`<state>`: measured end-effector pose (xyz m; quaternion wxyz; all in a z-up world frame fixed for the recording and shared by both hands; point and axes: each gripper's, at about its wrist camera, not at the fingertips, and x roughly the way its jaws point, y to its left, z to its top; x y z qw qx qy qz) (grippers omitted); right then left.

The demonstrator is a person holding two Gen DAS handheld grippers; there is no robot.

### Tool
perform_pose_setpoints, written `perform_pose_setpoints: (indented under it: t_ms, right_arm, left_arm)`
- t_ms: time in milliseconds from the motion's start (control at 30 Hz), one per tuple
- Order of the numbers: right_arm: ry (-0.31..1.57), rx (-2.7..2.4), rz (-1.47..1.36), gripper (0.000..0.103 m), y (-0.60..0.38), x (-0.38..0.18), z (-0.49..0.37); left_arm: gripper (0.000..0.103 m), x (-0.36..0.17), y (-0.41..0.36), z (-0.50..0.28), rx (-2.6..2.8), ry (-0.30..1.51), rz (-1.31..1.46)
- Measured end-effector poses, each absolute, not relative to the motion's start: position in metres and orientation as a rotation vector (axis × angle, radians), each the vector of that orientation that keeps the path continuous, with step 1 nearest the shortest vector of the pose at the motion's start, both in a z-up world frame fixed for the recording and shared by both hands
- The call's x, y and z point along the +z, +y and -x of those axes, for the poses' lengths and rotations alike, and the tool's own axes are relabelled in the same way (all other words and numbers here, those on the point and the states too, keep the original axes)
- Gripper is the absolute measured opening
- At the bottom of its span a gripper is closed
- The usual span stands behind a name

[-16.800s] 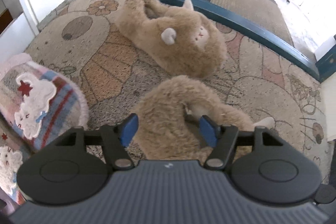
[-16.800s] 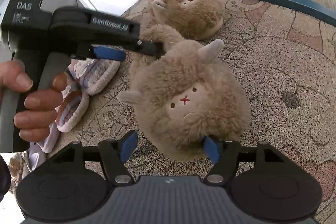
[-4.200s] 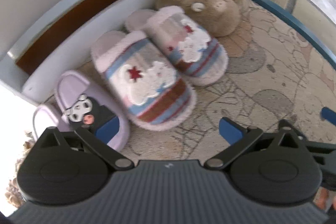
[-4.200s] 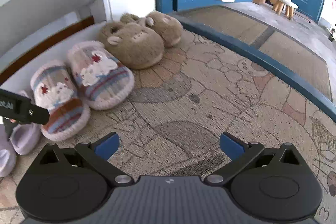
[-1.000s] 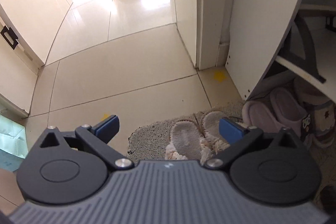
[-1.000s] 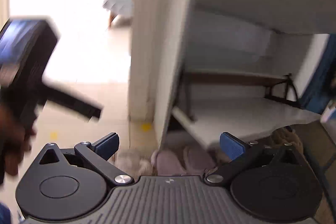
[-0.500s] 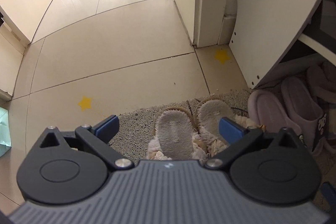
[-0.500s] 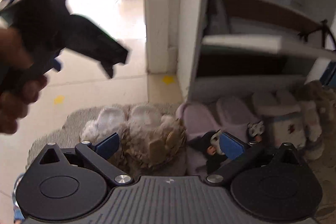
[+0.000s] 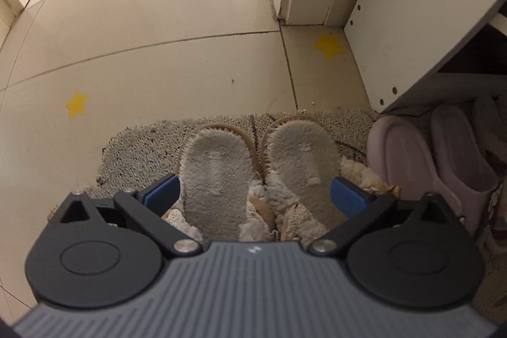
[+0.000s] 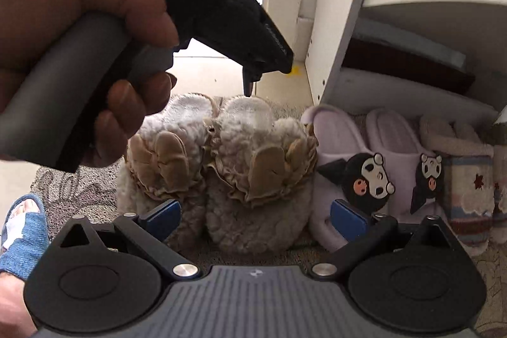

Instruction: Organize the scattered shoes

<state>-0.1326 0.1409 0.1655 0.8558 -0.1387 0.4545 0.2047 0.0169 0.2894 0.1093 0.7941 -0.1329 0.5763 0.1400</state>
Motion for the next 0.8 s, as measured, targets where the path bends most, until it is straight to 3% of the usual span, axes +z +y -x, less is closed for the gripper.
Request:
perform_pose_setpoints:
  t_ms: [100, 400, 500, 633, 800]
  right_arm:
    - [0.949, 0.411, 0.306, 0.09, 0.138, 0.157, 0.133]
    - [0.932, 0.45, 0.344, 0.083, 0.146, 0.143, 0.14]
    - [0.927, 0.447, 0.355, 0.075, 0.146, 0.142, 0.142]
    - [0.944, 0.429, 0.345, 0.07, 0.142, 0.14, 0.14]
    - [0.94, 0.398, 0.327, 0.07, 0.139, 0.136, 0.138]
  left_arm:
    - [0.103, 0.101, 0.288, -0.021, 0.304, 1.247, 0.294]
    - [0.103, 0.082, 0.281, -0.027, 0.344, 1.285, 0.299]
    - [0.102, 0.082, 0.281, -0.028, 0.36, 1.275, 0.334]
    - [0.09, 0.067, 0.278, -0.031, 0.38, 1.341, 0.299]
    - [0.091, 0.056, 0.285, -0.032, 0.383, 1.343, 0.344]
